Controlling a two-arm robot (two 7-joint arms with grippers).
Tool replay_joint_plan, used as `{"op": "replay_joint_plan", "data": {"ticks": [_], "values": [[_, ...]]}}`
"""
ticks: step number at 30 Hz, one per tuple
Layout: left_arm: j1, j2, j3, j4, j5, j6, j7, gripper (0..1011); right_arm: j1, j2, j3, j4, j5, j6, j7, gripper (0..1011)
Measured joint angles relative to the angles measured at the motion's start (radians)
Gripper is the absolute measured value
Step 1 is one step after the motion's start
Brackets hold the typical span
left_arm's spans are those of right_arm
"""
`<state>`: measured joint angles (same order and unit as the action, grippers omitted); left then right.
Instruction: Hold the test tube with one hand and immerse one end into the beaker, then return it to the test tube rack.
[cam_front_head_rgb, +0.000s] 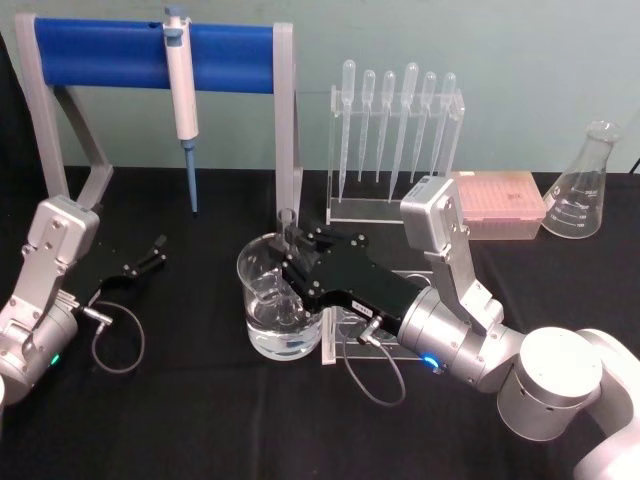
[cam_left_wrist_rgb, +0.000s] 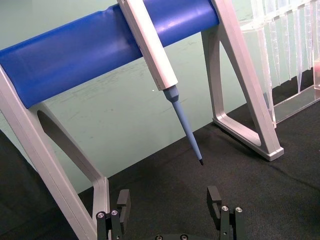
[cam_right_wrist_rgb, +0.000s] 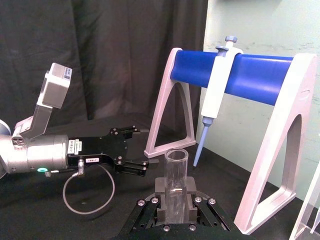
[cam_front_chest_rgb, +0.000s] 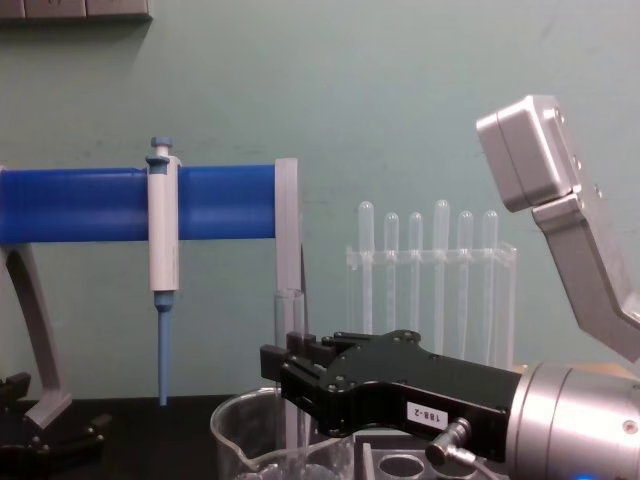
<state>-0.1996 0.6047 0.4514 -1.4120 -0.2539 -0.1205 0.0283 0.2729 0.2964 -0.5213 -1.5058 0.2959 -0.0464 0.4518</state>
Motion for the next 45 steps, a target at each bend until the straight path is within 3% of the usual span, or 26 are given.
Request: {"op": "replay_joint_plan", "data": {"ticks": [45], "values": [[0.000,0.000,0.000,0.000,0.000,0.000,0.000,1000,0.000,0.000,0.000,0.000,0.000,0.000,0.000,224]]}}
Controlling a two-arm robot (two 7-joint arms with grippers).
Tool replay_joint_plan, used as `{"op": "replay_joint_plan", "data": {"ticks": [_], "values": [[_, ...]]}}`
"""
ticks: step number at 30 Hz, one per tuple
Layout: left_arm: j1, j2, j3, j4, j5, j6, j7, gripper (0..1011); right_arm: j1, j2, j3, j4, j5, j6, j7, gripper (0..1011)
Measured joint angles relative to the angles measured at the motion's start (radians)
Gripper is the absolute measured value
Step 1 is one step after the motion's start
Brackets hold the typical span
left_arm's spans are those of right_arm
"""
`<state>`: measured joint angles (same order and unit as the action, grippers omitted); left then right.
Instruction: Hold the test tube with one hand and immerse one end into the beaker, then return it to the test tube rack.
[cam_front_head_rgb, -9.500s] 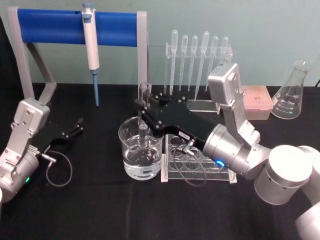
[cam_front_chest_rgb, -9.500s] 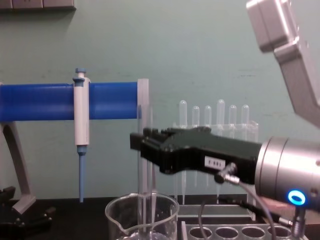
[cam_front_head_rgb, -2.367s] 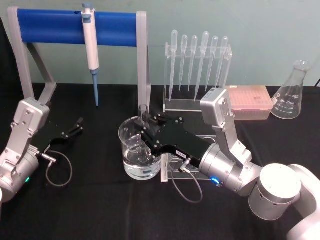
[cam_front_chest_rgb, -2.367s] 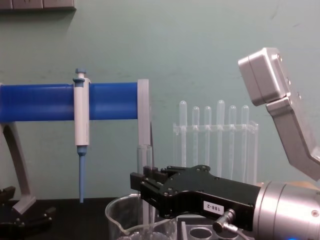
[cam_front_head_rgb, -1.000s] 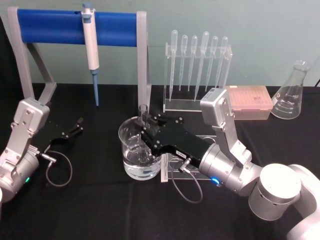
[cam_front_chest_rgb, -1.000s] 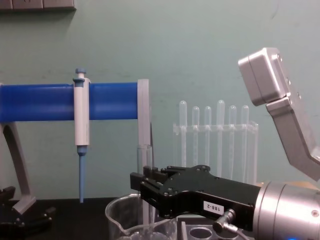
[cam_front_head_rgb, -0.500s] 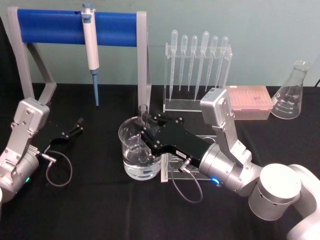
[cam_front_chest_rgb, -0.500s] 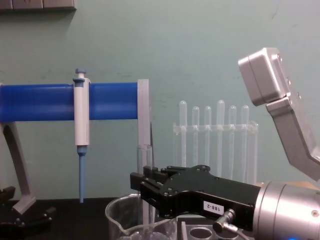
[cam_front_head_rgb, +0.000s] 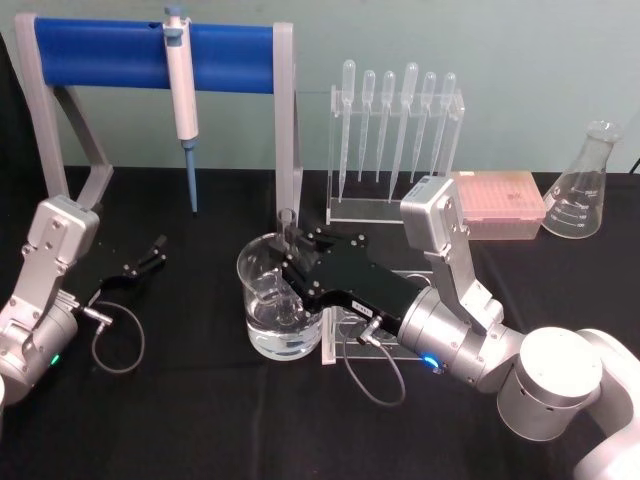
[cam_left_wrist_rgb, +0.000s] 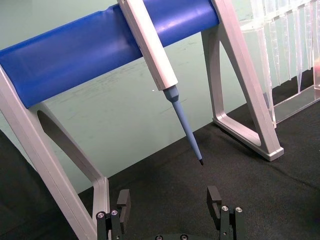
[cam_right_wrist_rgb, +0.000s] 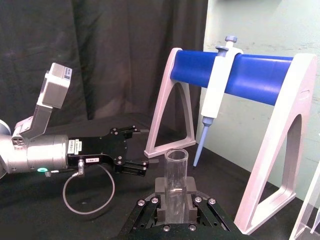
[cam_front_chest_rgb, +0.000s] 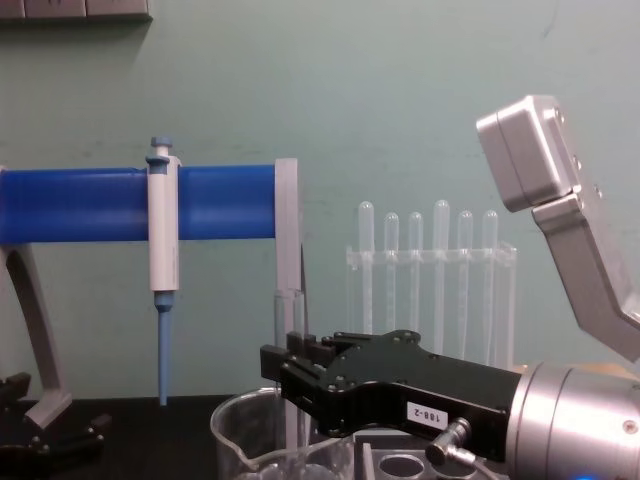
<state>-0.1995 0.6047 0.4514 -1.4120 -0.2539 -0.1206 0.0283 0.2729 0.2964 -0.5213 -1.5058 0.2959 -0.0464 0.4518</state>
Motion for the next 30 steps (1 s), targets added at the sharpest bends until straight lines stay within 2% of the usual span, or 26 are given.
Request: {"op": "replay_joint_plan", "data": {"ticks": [30], "values": [[0.000,0.000,0.000,0.000,0.000,0.000,0.000,1000,0.000,0.000,0.000,0.000,0.000,0.000,0.000,224]]}}
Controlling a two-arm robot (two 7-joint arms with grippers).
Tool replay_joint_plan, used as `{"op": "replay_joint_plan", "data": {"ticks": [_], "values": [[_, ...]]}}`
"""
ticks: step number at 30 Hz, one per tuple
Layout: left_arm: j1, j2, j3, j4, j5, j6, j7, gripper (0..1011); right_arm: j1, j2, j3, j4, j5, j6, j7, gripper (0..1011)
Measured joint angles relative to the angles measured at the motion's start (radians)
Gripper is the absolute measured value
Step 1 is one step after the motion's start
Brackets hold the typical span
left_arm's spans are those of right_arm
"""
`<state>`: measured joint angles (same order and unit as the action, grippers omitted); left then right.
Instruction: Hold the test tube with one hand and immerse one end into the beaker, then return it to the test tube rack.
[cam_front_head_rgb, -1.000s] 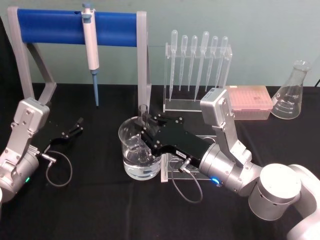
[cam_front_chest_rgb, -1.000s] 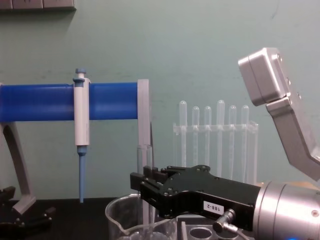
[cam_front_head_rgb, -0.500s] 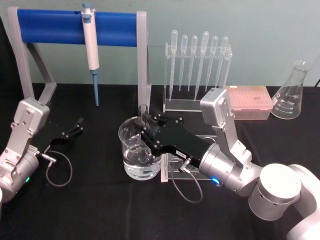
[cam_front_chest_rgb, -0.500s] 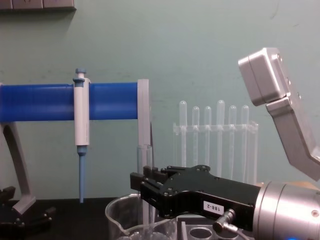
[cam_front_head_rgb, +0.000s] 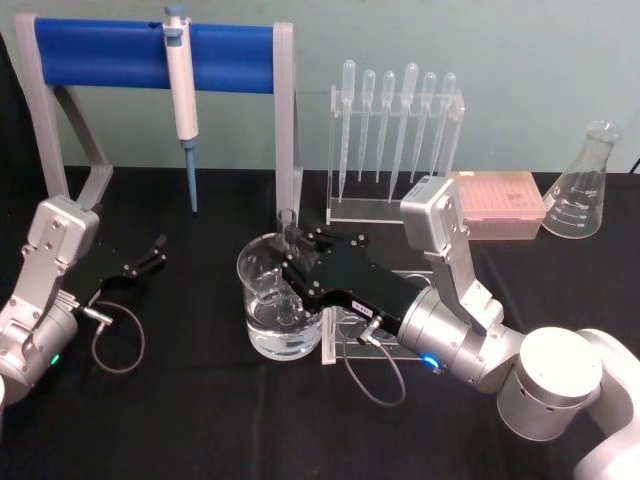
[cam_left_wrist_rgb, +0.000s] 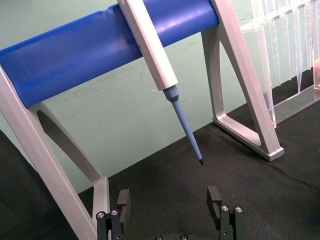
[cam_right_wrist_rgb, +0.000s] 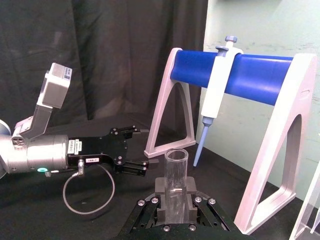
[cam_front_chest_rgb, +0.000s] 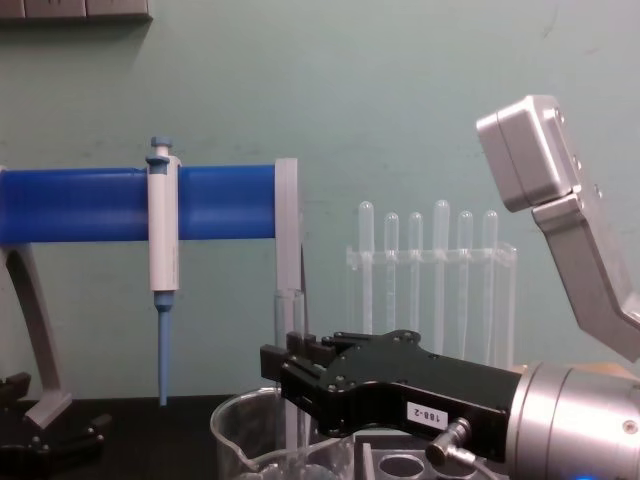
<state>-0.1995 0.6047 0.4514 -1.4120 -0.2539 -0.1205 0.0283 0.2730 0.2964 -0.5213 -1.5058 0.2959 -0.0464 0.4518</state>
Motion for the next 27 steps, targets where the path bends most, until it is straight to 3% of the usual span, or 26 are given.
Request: {"op": "replay_joint_plan", "data": {"ticks": [27], "values": [[0.000,0.000,0.000,0.000,0.000,0.000,0.000,1000,0.000,0.000,0.000,0.000,0.000,0.000,0.000,224]]}}
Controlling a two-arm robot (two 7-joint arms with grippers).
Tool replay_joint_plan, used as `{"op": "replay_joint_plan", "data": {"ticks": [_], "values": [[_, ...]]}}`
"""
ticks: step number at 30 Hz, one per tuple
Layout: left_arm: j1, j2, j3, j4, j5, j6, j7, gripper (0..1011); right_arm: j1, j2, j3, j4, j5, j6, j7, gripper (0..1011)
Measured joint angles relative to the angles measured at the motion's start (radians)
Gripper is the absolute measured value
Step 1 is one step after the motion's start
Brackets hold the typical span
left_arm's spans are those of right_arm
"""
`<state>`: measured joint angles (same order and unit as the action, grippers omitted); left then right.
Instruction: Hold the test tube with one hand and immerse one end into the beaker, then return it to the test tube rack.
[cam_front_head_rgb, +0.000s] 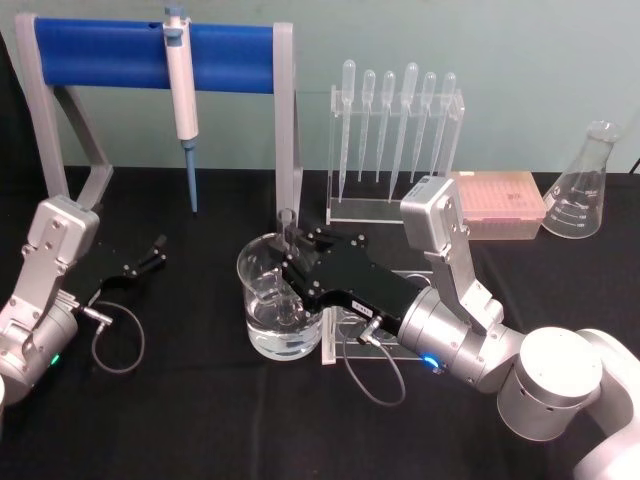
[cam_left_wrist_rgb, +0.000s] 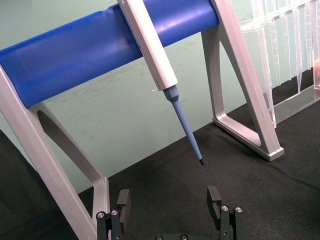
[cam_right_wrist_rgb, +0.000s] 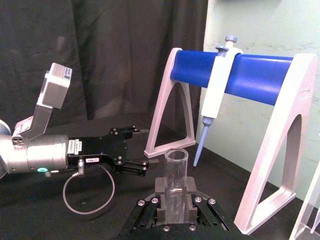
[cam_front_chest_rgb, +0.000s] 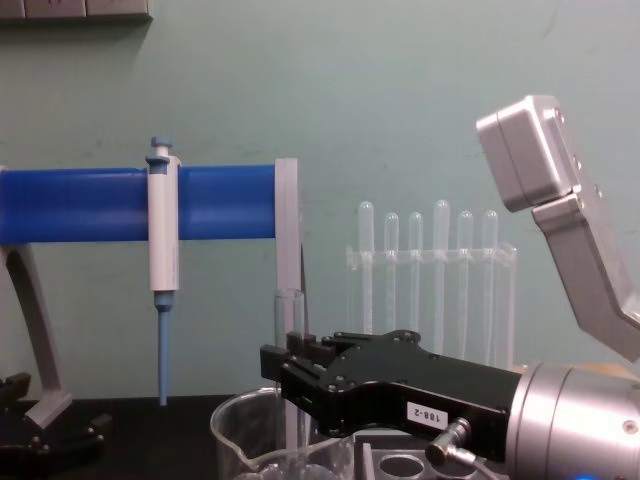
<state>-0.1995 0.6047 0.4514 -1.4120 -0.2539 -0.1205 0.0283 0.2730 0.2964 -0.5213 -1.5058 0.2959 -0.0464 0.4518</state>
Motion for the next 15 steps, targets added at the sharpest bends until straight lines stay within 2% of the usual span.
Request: {"op": "replay_joint_plan", "data": {"ticks": [15], "values": [[0.000,0.000,0.000,0.000,0.000,0.000,0.000,1000,0.000,0.000,0.000,0.000,0.000,0.000,0.000,224]]}}
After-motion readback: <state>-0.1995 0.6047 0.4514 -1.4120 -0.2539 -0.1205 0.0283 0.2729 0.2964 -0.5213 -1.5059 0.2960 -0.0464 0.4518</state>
